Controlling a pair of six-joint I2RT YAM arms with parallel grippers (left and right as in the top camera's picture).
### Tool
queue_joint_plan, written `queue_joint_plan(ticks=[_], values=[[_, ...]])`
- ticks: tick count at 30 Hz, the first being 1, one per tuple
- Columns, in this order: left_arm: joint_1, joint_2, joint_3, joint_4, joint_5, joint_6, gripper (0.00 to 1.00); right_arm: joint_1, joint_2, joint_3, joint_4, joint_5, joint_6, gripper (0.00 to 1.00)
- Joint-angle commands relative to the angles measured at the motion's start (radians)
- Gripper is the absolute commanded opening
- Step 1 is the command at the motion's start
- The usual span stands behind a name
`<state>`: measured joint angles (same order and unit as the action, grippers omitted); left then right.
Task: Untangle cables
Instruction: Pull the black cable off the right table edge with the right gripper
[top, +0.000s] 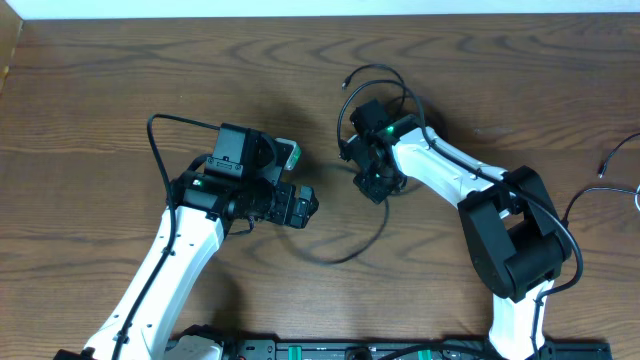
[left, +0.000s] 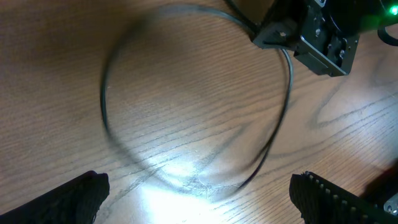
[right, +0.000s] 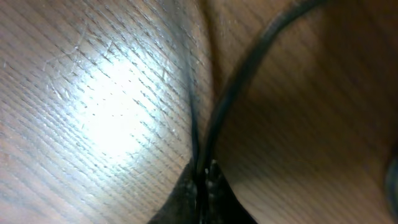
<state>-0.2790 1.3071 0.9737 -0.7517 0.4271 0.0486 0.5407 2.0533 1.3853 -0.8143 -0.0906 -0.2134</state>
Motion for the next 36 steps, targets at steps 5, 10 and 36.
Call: queue_joint_plan(ticks=[5, 10, 36], values=[[0.004, 0.004, 0.012, -0.003, -0.009, -0.008, 0.99, -0.005, 0.014, -0.009, -0.032, -0.017, 0.127, 0.01], [0.004, 0.004, 0.012, -0.009, -0.01, -0.008, 0.99, -0.075, -0.089, 0.161, -0.182, 0.097, 0.131, 0.01], [0.004, 0.004, 0.012, -0.032, -0.009, -0.009, 0.99, -1.297, -0.225, 0.903, -0.234, -0.212, 0.385, 0.01]])
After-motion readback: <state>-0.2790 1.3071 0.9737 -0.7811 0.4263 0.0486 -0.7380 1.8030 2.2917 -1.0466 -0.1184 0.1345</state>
